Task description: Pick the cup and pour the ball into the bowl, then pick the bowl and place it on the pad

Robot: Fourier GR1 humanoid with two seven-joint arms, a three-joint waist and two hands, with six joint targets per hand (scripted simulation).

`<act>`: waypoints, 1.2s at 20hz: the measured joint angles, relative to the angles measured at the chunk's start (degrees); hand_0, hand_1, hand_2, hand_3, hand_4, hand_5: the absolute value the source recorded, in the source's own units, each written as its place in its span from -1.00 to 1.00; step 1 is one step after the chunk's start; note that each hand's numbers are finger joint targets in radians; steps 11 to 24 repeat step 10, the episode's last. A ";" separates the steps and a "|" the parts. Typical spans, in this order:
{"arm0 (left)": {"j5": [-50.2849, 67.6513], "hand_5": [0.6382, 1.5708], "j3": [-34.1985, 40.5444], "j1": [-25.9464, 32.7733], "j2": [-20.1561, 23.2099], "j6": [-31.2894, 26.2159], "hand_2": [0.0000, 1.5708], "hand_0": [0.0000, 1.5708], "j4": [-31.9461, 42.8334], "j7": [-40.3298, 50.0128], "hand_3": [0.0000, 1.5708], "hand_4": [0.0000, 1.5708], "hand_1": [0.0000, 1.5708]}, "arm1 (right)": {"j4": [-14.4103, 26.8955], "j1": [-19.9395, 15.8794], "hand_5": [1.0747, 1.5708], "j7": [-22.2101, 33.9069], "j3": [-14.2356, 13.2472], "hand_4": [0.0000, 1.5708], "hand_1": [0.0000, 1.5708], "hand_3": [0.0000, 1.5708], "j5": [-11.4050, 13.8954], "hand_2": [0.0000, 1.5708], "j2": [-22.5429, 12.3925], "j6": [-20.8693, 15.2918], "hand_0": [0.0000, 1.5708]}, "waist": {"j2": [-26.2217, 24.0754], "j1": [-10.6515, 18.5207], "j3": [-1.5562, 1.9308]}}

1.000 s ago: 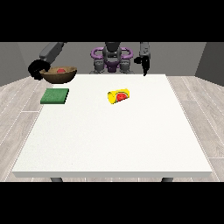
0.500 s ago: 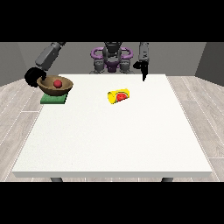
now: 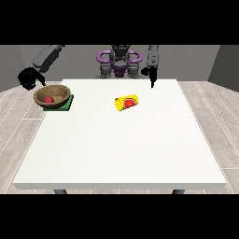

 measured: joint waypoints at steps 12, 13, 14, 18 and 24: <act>4.18 0.51 -14.59 3.46 -0.80 13.29 -1.00 -1.00 6.21 -3.29 -1.00 0.55 -1.00 | -1.66 -3.86 -1.00 5.23 2.73 -0.09 -1.00 -0.04 -0.12 -0.26 -0.02 5.27 -1.00 | -3.82 -2.75 -0.01; 4.18 0.51 -14.59 3.46 -0.80 13.29 -1.00 -1.00 6.21 -3.29 -1.00 0.55 -1.00 | -1.66 -3.86 -1.00 5.23 2.73 -0.09 -1.00 -0.04 -0.12 -0.26 -0.02 5.27 -1.00 | -3.82 -2.75 -0.01; 4.18 0.51 -14.59 3.46 -0.80 13.29 -1.00 -1.00 6.21 -3.29 -1.00 0.55 -1.00 | -1.66 -3.86 -1.00 5.23 2.73 -0.09 -1.00 -0.04 -0.12 -0.26 -0.02 5.27 -1.00 | -3.82 -2.75 -0.01; 4.18 0.51 -14.59 3.46 -0.80 13.29 -1.00 -1.00 6.21 -3.29 -1.00 0.55 -1.00 | -1.66 -3.86 -1.00 5.23 2.73 -0.09 -1.00 -0.04 -0.12 -0.26 -0.02 5.27 -1.00 | -3.82 -2.75 -0.01; 4.18 0.51 -14.59 3.46 -0.80 13.29 -1.00 -1.00 6.21 -3.29 -1.00 0.55 -1.00 | -1.66 -3.86 -1.00 5.23 2.73 -0.09 -1.00 -0.04 -0.12 -0.26 -0.02 5.27 -1.00 | -3.82 -2.75 -0.01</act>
